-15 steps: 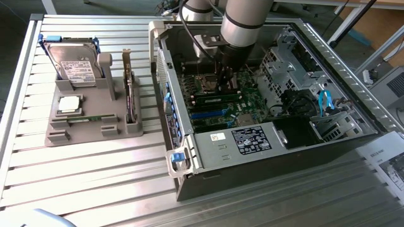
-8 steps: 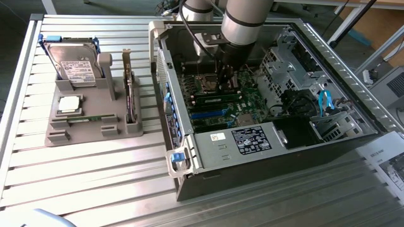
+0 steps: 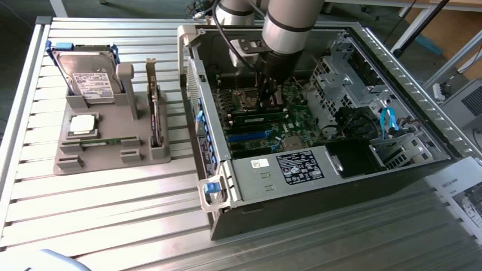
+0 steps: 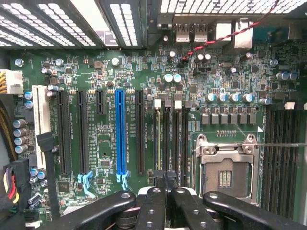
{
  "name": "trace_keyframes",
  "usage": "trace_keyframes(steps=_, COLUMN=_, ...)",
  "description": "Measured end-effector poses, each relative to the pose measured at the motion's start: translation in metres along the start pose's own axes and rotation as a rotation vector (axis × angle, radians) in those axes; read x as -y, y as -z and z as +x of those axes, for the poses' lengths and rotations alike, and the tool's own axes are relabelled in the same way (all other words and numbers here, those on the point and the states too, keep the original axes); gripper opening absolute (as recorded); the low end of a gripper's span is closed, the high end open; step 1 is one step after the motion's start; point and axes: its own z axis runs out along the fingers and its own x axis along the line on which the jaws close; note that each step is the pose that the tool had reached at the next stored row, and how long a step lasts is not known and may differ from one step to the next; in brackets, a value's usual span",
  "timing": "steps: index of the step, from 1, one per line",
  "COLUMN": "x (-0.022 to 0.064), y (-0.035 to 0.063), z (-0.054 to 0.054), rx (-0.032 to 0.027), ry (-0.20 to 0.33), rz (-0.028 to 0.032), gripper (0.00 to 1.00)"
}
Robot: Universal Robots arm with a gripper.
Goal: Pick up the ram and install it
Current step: 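Press down the ram until it locks into place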
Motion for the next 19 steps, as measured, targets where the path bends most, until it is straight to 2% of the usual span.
trace_keyframes(steps=12, x=-0.0258, y=0.001, z=0.0, rx=0.0002, ry=0.0, rz=0.0041, gripper=0.1)
trace_keyframes(steps=19, x=-0.0385, y=0.0015, z=0.0, rx=0.0002, ry=0.0, rz=0.0045, gripper=0.1)
